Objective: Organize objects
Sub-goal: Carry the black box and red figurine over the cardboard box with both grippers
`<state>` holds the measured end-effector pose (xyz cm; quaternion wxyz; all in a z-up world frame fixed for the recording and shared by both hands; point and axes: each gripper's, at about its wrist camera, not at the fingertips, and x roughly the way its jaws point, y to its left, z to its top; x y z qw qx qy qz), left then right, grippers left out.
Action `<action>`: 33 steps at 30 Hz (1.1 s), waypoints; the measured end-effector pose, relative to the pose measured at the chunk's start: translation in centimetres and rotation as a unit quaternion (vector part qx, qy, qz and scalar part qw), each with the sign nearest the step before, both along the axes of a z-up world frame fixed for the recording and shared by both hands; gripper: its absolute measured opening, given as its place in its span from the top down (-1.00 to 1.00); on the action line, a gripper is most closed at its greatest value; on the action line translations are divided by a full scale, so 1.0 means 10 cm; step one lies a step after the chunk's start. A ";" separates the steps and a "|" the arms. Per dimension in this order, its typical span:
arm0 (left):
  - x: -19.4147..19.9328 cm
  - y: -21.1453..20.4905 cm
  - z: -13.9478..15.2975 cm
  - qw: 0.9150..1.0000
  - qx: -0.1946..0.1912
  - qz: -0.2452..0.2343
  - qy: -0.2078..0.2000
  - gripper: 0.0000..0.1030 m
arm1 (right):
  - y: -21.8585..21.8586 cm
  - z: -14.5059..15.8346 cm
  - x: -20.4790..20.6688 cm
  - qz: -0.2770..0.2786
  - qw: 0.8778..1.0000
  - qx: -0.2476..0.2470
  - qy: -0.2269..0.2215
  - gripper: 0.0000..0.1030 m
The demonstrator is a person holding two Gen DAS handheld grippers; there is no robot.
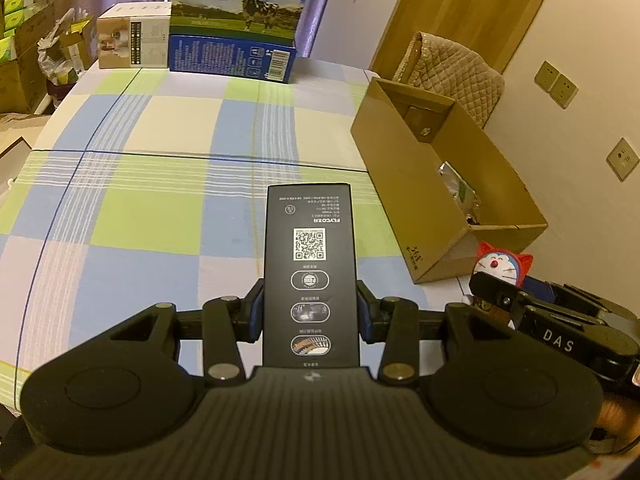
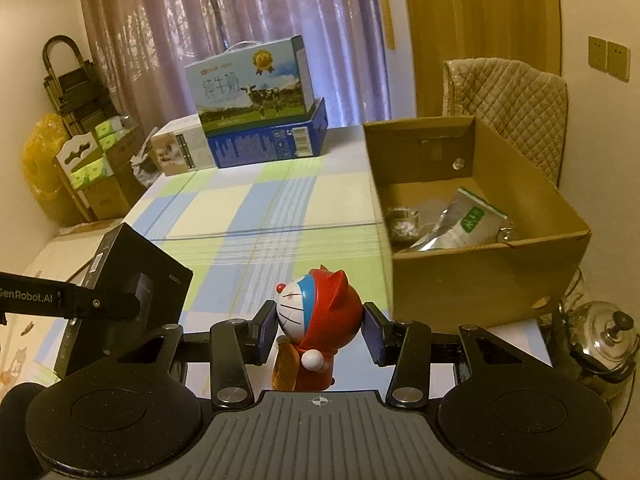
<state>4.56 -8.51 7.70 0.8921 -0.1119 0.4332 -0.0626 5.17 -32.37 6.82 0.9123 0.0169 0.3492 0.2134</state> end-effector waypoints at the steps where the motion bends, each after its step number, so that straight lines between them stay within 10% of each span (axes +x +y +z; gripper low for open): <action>1: -0.01 -0.03 0.00 1.000 0.000 -0.001 0.000 0.27 | -0.01 0.01 0.00 -0.002 1.000 0.000 -0.001 0.18; 33: 0.16 -0.60 0.02 0.999 -0.009 -0.053 0.010 0.27 | -0.62 0.13 0.08 -0.057 0.998 0.006 -0.007 0.18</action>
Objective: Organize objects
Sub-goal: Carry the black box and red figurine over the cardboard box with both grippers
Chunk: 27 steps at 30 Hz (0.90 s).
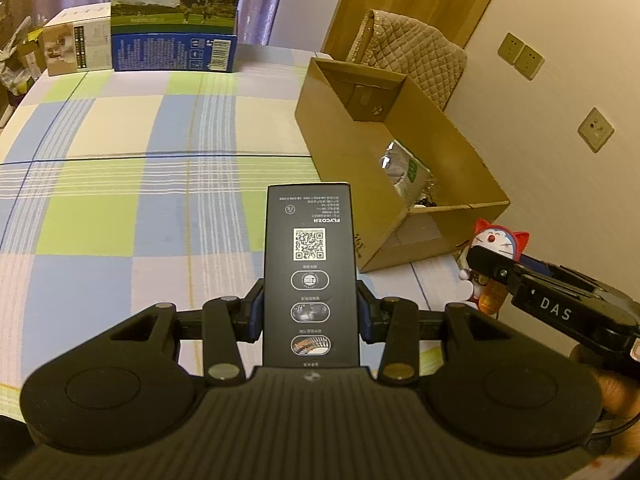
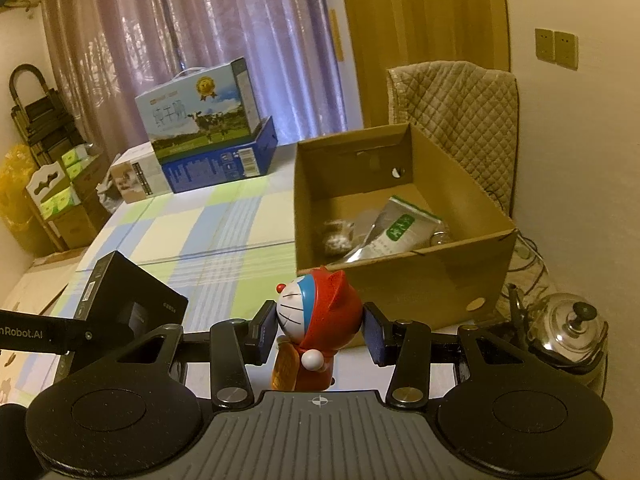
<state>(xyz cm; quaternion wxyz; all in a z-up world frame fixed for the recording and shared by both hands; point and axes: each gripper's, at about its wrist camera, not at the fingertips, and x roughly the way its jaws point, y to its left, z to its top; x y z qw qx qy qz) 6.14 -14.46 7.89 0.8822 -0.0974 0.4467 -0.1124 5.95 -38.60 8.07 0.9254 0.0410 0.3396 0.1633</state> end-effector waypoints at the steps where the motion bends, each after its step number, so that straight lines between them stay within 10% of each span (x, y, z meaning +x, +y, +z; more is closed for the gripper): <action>1: 0.00 -0.02 0.00 1.000 -0.001 -0.002 0.001 0.27 | -0.01 0.00 0.00 -0.001 1.000 0.000 0.000 0.18; 27: 0.21 -0.71 0.16 0.997 -0.013 -0.069 -0.010 0.27 | -0.45 0.17 0.15 -0.032 0.999 -0.001 -0.019 0.18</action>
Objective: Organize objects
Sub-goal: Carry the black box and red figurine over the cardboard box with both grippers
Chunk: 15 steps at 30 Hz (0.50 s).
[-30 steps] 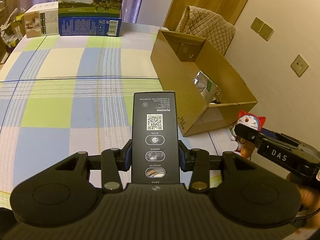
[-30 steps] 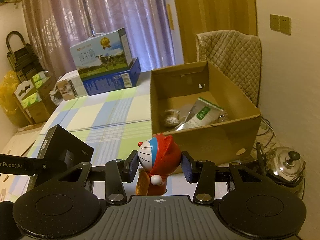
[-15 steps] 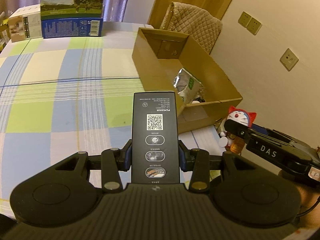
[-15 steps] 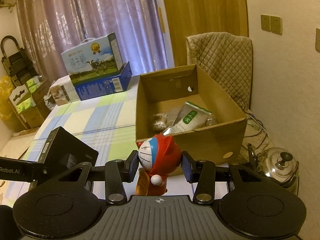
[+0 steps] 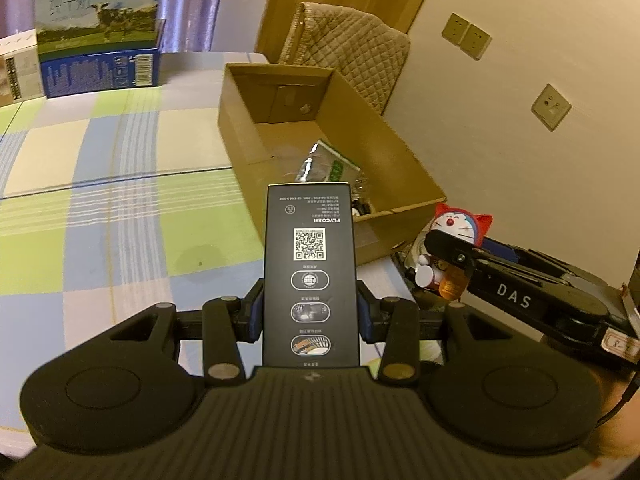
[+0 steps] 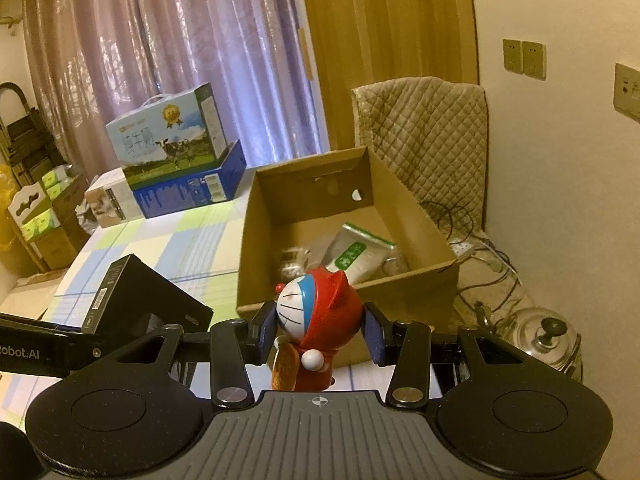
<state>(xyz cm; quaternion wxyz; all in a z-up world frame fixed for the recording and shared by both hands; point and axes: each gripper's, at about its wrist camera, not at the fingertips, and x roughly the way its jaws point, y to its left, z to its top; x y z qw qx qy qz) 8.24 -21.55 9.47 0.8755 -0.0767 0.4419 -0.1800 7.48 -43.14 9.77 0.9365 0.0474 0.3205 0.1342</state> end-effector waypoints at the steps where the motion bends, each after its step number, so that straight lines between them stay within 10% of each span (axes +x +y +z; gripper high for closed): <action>1: 0.01 -0.03 0.01 1.000 -0.001 -0.002 -0.001 0.27 | -0.01 0.01 0.01 -0.001 1.000 -0.001 -0.001 0.18; 15: 0.36 -0.27 0.16 1.000 -0.006 -0.017 -0.017 0.27 | -0.13 0.16 0.31 0.006 1.000 -0.015 -0.017 0.18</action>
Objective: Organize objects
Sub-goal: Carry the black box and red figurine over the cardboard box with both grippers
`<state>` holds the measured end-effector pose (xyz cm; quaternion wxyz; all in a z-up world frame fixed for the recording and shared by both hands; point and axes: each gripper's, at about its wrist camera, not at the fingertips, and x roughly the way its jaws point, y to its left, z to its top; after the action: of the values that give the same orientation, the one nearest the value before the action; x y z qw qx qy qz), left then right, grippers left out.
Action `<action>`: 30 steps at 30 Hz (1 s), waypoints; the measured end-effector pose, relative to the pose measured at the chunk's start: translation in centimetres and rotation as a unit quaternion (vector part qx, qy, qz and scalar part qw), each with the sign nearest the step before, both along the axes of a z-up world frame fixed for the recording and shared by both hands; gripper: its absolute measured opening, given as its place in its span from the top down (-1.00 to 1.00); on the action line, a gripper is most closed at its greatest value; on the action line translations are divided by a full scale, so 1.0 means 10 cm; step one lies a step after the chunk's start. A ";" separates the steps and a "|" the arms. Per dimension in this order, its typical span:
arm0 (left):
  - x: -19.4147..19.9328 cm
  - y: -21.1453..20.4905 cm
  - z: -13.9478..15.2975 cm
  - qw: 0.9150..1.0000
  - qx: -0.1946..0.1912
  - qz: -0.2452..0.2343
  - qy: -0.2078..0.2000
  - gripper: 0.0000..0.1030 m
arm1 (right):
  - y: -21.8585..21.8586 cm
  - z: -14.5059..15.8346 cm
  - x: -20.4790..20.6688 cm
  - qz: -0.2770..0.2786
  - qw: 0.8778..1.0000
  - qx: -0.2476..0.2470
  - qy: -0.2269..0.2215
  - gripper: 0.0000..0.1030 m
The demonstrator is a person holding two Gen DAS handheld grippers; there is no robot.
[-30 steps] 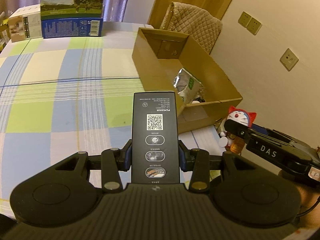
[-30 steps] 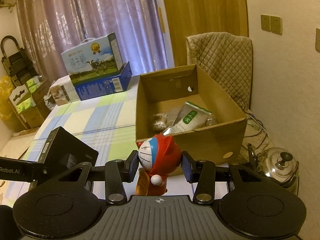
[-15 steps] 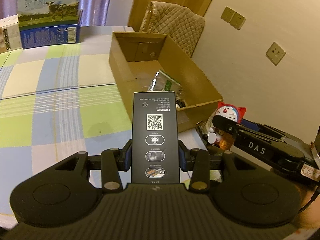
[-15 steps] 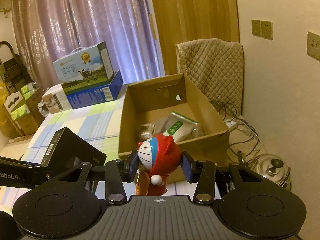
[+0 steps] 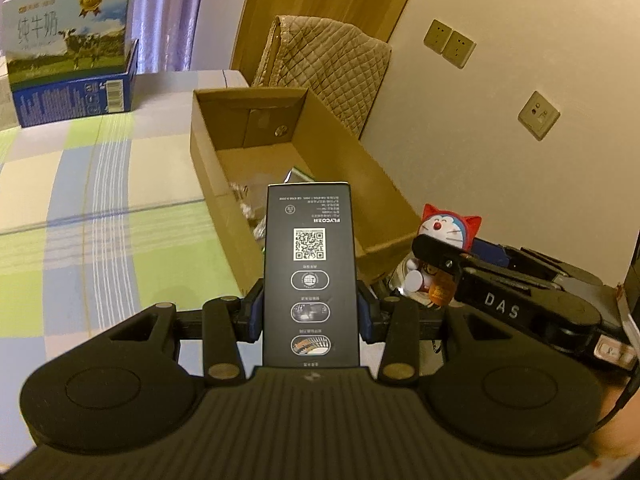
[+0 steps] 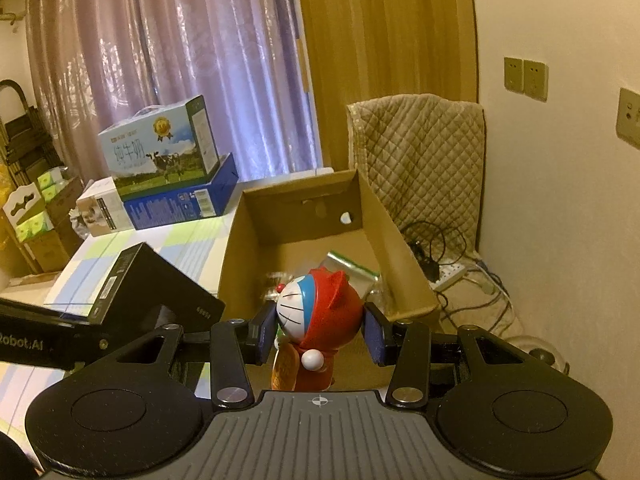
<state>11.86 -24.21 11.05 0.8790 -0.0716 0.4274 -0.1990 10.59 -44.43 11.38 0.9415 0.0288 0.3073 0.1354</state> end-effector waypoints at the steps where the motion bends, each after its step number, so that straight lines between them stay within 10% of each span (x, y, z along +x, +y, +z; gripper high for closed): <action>1: 0.06 -0.01 0.02 1.000 -0.003 0.000 0.000 0.27 | 0.00 0.01 0.03 0.001 1.000 -0.003 -0.001 0.18; 30: 1.17 -0.21 0.06 1.000 0.007 0.018 -0.004 0.27 | 0.06 0.03 1.14 0.025 0.999 -0.023 0.005 0.18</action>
<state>23.55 -26.28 11.68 0.8847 -0.0720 0.4235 -0.1808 22.02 -43.83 11.71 0.9366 0.0004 0.3157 0.1518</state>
